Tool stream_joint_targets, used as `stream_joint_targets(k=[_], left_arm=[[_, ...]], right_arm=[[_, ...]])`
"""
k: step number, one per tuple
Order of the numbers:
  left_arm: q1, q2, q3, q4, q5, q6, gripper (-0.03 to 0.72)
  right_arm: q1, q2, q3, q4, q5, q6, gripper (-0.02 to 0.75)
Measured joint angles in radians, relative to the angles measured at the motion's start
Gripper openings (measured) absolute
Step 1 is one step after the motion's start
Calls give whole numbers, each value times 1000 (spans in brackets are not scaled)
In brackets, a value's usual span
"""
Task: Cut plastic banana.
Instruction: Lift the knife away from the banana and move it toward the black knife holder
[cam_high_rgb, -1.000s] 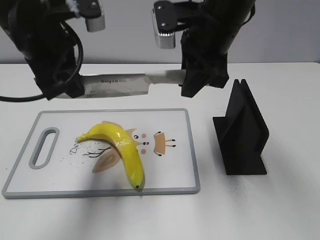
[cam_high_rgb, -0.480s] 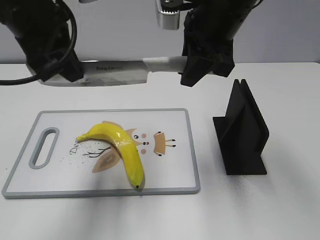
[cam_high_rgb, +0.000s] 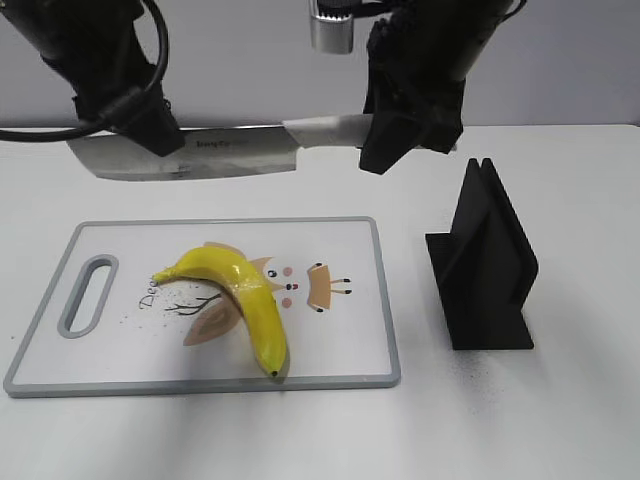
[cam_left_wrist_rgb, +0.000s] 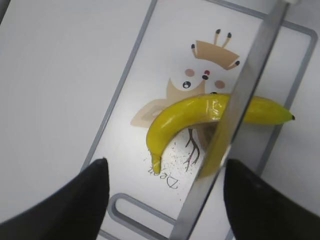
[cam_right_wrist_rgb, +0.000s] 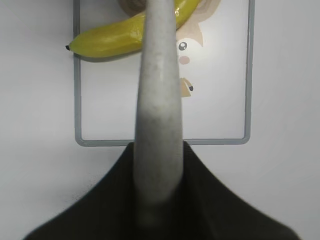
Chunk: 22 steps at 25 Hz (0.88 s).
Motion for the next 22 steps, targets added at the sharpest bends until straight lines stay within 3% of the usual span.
stream_joint_targets(k=[5, 9, 14, 17, 22], left_arm=[[73, 0, -24, 88, 22, -258, 694], [179, 0, -34, 126, 78, -440, 686], [293, -1, -34, 148, 94, -694, 604], [341, -15, -31, 154, 95, -765, 576], [348, -97, 39, 167, 95, -787, 564]], right_arm=[[0, 0, 0, -23, -2, 103, 160], [0, 0, 0, -33, 5, 348, 160], [0, 0, 0, -39, 5, 616, 160], [0, 0, 0, -39, 6, 731, 160], [0, -20, 6, -39, 8, 929, 160]])
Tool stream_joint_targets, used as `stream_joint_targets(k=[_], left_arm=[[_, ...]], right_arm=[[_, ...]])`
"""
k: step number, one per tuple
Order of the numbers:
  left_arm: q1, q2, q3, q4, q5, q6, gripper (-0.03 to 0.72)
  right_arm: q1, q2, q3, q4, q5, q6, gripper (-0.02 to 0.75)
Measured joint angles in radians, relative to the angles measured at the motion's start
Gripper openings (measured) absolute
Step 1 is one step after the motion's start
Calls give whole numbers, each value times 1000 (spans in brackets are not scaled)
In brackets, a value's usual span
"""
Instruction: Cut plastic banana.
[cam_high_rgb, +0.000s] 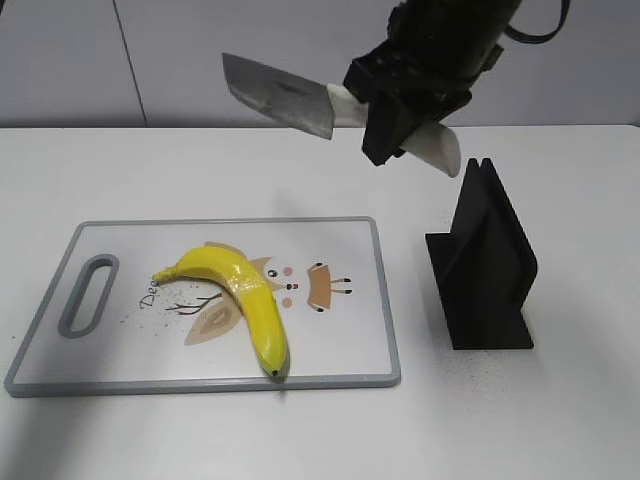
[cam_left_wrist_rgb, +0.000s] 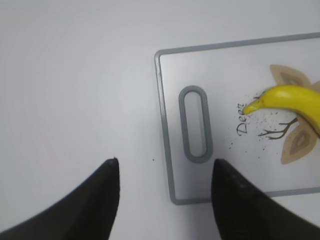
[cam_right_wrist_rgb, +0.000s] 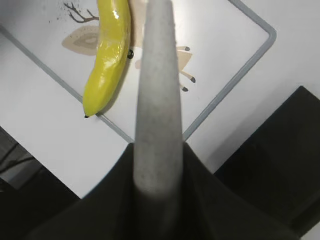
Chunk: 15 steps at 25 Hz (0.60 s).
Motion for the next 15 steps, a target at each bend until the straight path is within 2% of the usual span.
stream_joint_targets(k=[5, 11, 15], left_arm=[[0, -135, 155, 19, 0, 0, 561], [0, -371, 380, 19, 2, 0, 561], [0, -547, 520, 19, -4, 0, 561]], right_arm=[[0, -139, 121, -26, -34, 188, 160], [-3, -311, 343, -187, -128, 413, 160], [-4, -372, 435, -258, -162, 549, 160]])
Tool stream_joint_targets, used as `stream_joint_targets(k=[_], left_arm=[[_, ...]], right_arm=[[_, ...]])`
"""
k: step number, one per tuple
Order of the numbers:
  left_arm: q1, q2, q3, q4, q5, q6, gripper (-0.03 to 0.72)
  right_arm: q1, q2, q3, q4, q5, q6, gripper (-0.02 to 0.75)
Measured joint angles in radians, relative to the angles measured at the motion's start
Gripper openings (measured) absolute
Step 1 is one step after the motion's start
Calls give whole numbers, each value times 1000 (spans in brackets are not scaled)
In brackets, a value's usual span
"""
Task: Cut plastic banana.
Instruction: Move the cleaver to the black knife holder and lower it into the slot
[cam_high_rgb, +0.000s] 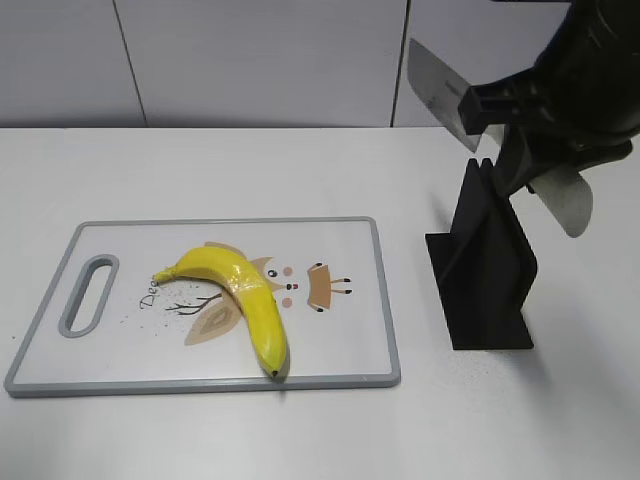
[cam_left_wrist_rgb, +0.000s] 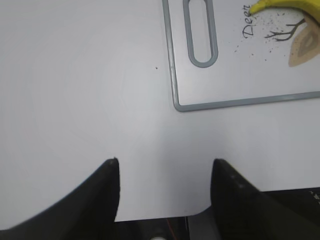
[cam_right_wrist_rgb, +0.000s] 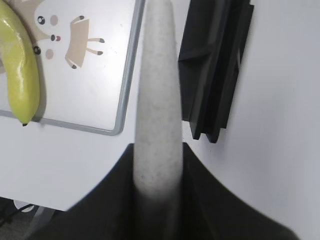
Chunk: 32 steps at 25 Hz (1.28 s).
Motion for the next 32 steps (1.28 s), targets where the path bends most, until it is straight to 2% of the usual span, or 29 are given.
stream_joint_targets(k=[9, 13, 21, 32], left_arm=[[0, -467, 244, 17, -35, 0, 561], [0, -654, 313, 42, -53, 0, 561], [0, -959, 428, 24, -119, 0, 560], [0, -998, 431, 22, -130, -1, 545]], right_arm=[[0, -107, 148, -67, -61, 180, 160], [0, -123, 194, -69, -86, 208, 160], [0, -124, 296, -79, -162, 257, 160], [0, -94, 311, -108, -201, 264, 160]])
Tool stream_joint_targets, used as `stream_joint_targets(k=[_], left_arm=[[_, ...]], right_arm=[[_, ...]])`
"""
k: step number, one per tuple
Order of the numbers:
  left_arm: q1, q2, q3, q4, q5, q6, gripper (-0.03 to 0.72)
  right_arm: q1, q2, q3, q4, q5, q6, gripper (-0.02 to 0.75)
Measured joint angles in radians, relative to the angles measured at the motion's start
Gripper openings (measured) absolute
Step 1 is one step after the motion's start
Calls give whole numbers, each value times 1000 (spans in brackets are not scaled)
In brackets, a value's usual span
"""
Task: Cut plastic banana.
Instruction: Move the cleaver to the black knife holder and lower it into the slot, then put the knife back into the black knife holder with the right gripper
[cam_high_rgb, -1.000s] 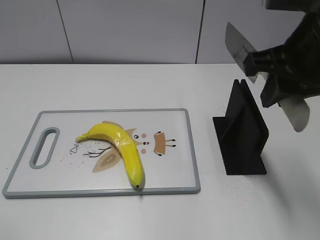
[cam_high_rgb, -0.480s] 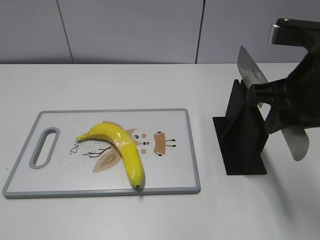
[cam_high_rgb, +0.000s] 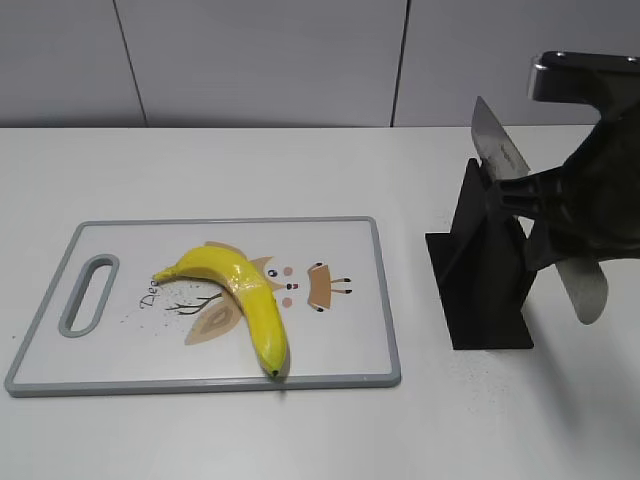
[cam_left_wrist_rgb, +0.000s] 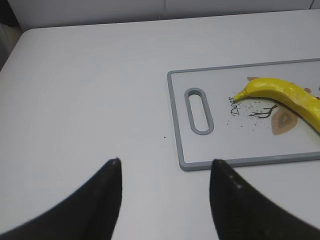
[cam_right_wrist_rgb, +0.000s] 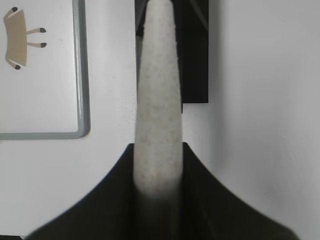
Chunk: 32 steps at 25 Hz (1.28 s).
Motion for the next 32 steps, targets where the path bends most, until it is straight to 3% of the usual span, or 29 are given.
stream_joint_targets(k=[13, 15, 20, 22, 27, 32], left_arm=[[0, 0, 1, 0, 1, 0, 518], [0, 0, 1, 0, 1, 0, 517], [0, 0, 1, 0, 1, 0, 516], [0, 0, 1, 0, 1, 0, 516], [0, 0, 1, 0, 1, 0, 516], [0, 0, 4, 0, 7, 0, 516]], right_arm=[[0, 122, 0, -12, -6, 1, 164], [0, 122, 0, -11, -10, 2, 225], [0, 122, 0, -10, -14, 2, 523], [0, 115, 0, -1, -8, -4, 589], [32, 0, 7, 21, 67, -108, 617], [173, -260, 144, 84, 84, -252, 605]])
